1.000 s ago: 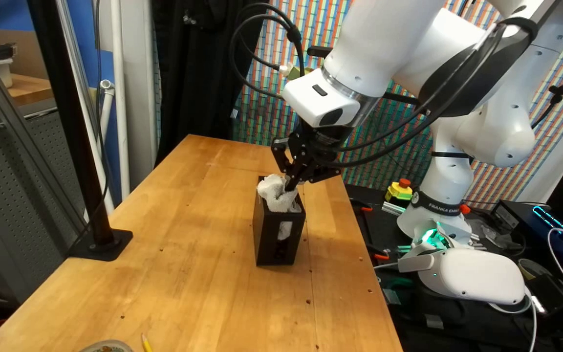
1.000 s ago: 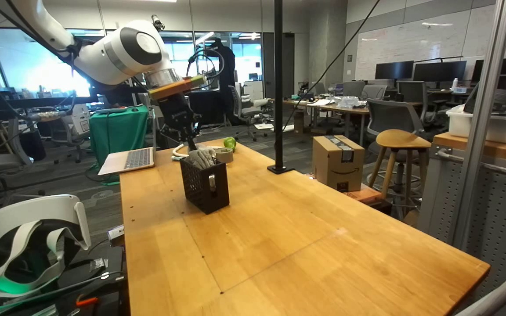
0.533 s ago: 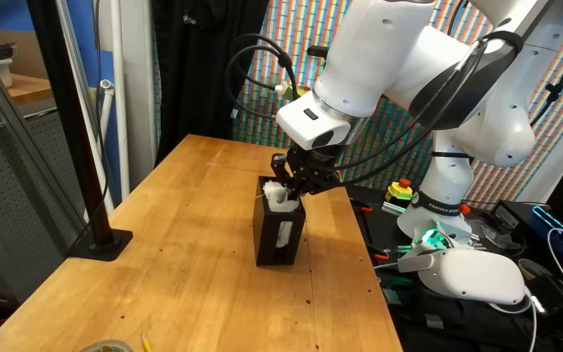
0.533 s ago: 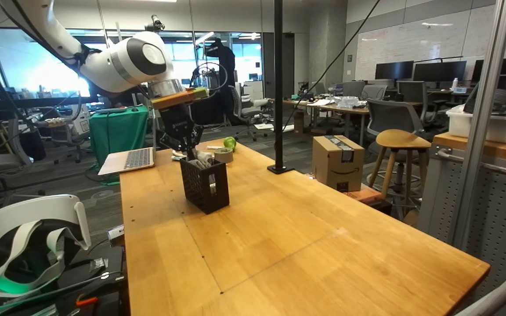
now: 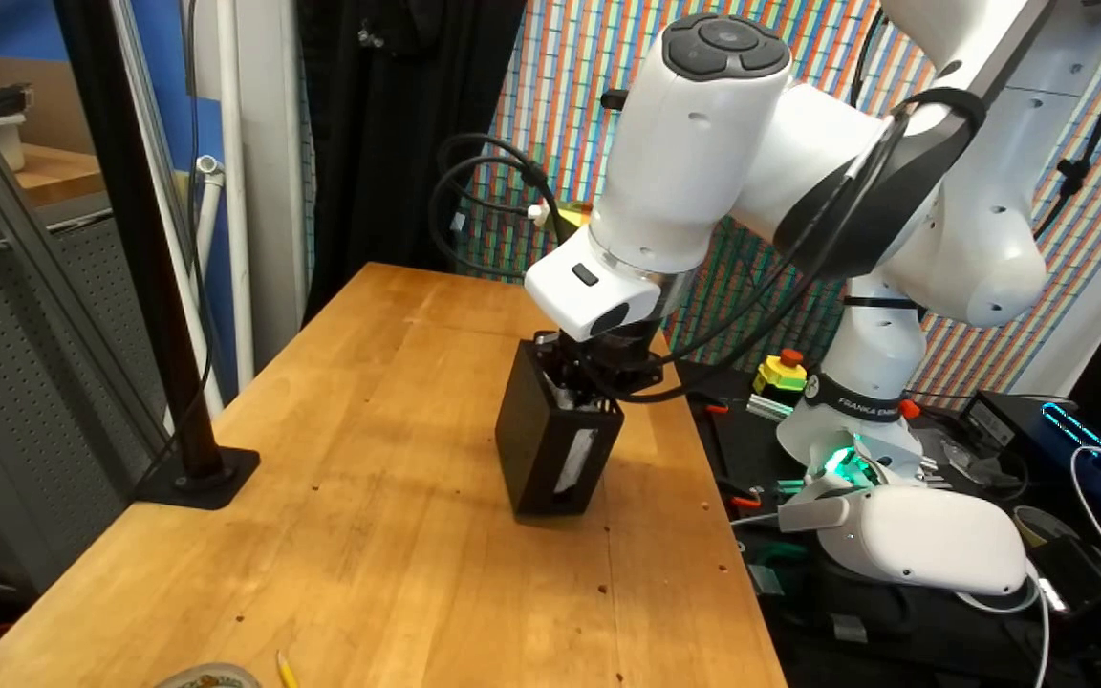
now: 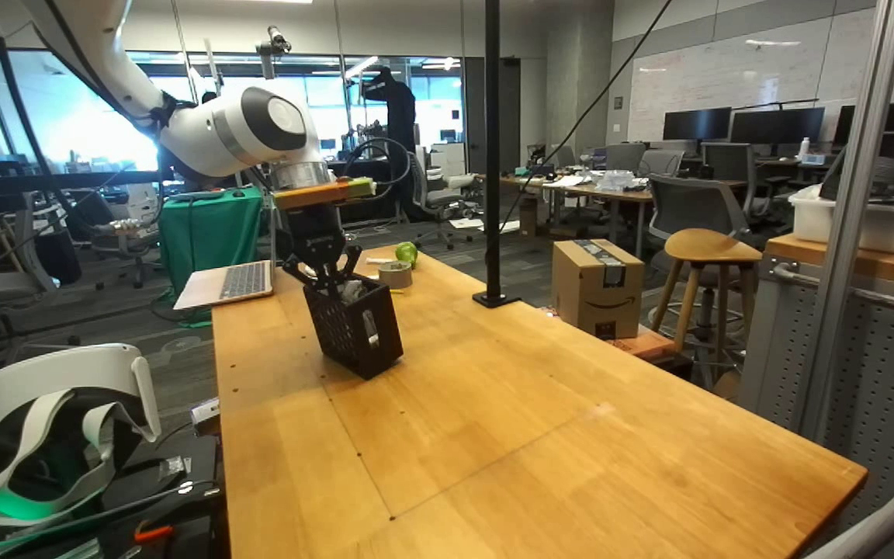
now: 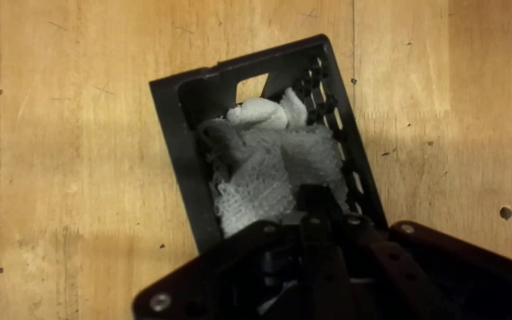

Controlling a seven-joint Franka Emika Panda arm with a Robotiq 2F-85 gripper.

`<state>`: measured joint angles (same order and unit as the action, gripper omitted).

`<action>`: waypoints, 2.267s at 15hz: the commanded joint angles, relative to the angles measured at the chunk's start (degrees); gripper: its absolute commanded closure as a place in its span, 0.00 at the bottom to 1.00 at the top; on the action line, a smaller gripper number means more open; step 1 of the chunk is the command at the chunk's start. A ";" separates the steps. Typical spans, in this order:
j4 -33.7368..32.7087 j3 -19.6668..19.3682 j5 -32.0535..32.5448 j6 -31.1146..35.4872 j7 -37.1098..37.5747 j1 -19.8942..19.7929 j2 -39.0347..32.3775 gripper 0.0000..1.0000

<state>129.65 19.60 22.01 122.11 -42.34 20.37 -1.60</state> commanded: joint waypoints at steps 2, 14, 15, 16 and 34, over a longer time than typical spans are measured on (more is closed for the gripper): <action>-0.93 -0.09 -0.76 -1.75 -0.16 -0.51 -3.46 0.97; -6.07 0.87 -10.13 0.93 7.12 0.16 5.42 0.97; -6.43 0.73 -9.25 0.32 10.47 -0.03 5.81 0.97; -6.55 0.68 -7.97 -0.06 13.95 -0.21 6.07 0.97; -2.78 -2.45 -25.70 8.39 24.31 -2.88 3.44 0.97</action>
<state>125.04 17.71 -0.29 126.05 -16.30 18.15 0.34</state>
